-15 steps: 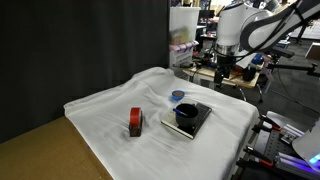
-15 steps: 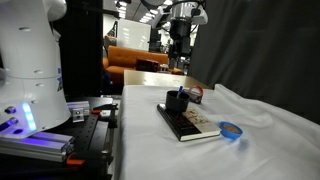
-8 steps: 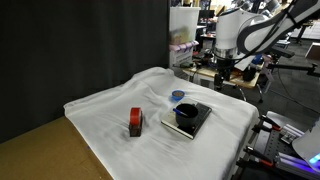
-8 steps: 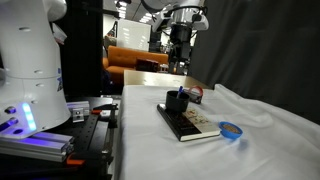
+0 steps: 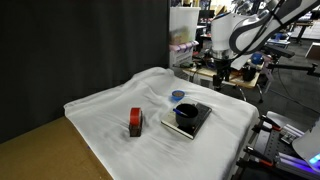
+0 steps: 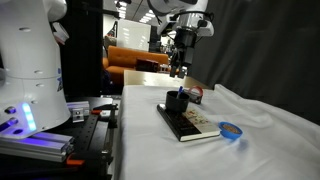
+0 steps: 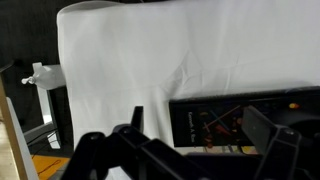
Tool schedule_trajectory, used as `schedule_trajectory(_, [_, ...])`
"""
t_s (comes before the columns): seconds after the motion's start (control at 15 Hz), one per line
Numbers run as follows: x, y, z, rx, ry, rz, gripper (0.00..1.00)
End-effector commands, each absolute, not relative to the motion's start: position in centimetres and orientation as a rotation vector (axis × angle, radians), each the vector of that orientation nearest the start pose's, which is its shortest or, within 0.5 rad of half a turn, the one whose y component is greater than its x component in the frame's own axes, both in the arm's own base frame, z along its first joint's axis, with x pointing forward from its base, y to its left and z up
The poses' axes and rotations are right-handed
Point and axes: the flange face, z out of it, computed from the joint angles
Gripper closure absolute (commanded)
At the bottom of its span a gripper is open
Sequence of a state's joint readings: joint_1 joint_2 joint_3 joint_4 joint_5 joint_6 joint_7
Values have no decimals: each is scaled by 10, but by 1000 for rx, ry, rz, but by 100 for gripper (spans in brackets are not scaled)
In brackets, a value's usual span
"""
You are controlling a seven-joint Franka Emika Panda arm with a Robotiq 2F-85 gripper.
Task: Remove the black cup from the book and place it on the table
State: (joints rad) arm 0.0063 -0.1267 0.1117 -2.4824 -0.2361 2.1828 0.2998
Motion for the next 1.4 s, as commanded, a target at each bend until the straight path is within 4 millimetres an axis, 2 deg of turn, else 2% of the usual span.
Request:
schedule_trajectory(0.0, [447, 40, 324, -3340, 45, 350, 0])
schedule_trajectory(0.93, [452, 62, 337, -3157, 107, 615, 0])
schedule_trajectory(1.33, [449, 64, 338, -3172, 141, 558, 0])
